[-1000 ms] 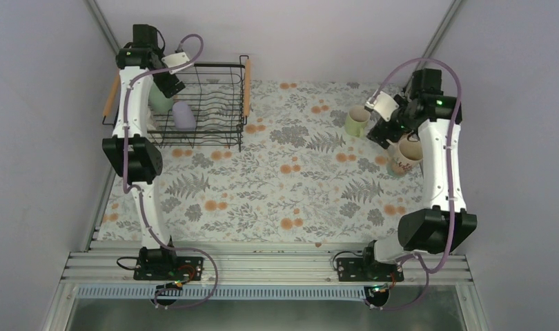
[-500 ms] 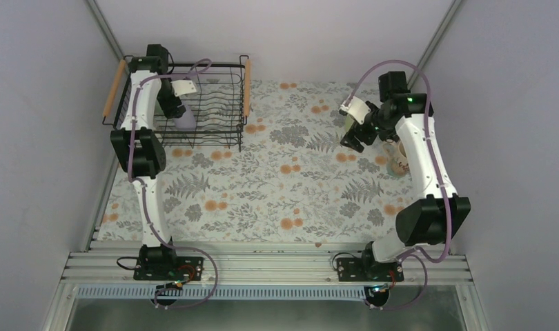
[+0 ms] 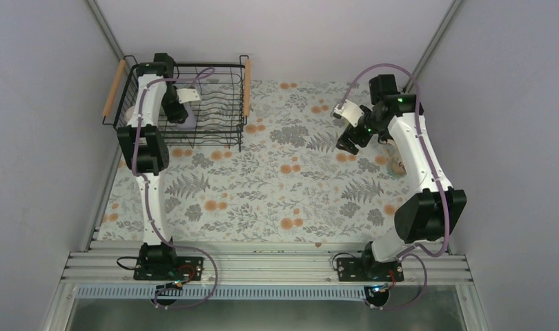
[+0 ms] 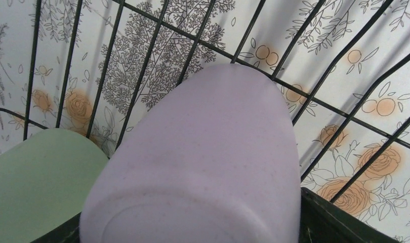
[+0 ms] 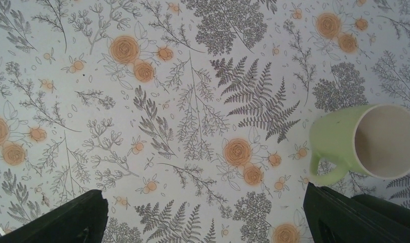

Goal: Unload the cups from the dish rack

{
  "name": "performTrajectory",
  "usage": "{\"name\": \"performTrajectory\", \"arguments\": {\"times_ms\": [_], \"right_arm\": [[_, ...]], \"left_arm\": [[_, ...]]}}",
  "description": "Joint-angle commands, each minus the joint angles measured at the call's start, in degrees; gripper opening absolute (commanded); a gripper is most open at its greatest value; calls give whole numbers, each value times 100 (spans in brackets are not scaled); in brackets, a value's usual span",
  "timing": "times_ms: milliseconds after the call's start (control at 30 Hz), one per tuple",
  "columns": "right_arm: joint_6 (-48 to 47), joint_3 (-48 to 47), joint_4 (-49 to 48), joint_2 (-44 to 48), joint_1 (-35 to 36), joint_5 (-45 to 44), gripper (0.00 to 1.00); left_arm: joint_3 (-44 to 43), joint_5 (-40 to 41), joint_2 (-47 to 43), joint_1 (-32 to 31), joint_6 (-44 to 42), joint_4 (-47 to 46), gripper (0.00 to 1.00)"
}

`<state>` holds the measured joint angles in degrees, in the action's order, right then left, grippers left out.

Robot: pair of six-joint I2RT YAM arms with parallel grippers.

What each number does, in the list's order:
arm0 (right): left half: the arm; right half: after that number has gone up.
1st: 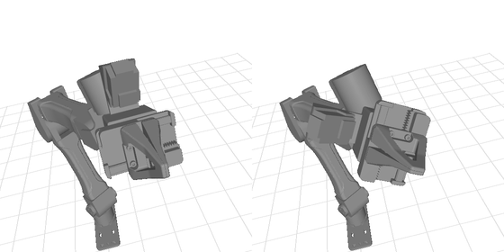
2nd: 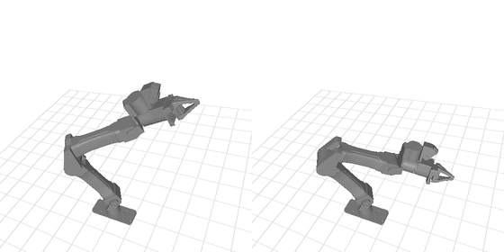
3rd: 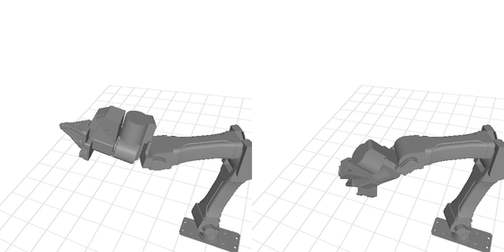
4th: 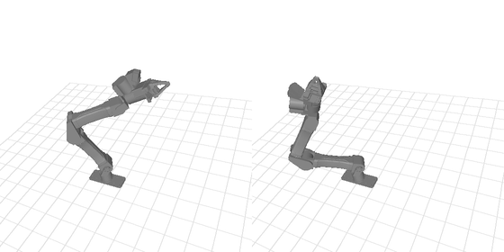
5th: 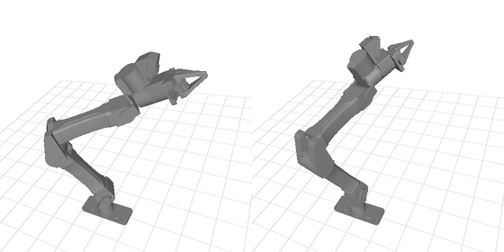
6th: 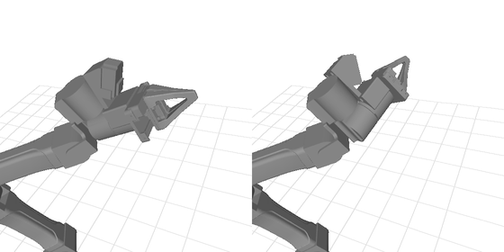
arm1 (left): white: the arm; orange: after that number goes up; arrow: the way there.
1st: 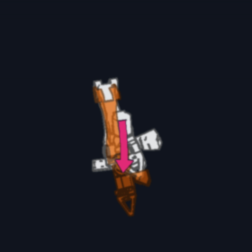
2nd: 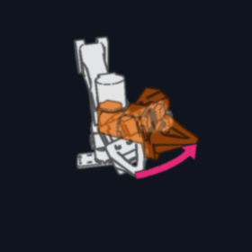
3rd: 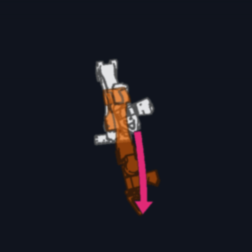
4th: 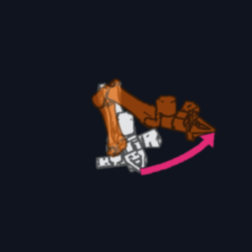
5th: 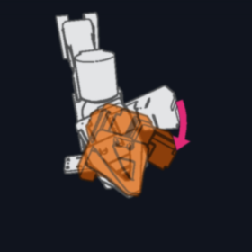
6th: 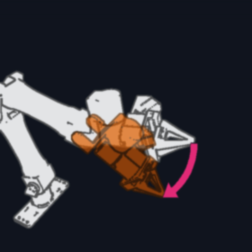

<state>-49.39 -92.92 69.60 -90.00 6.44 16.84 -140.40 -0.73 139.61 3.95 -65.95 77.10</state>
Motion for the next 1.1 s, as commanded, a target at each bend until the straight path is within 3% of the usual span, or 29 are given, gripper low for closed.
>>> {"name": "performTrajectory", "arguments": {"times_ms": [0,400,667,1067], "right_arm": [[139,79,-139,-51,82,-134,100],[148,99,-177,-121,122,-148,100],[157,141,-176,-89,133,-204,100],[249,-111,-87,-84,236,-143,100]], "left_arm": [[-172,-165,12,-27,-126,68,76],[-149,-517,-120,-129,-177,68,76],[-232,-650,-101,-184,-147,68,59],[-708,-1154,-246,-192,27,60,44]]}}
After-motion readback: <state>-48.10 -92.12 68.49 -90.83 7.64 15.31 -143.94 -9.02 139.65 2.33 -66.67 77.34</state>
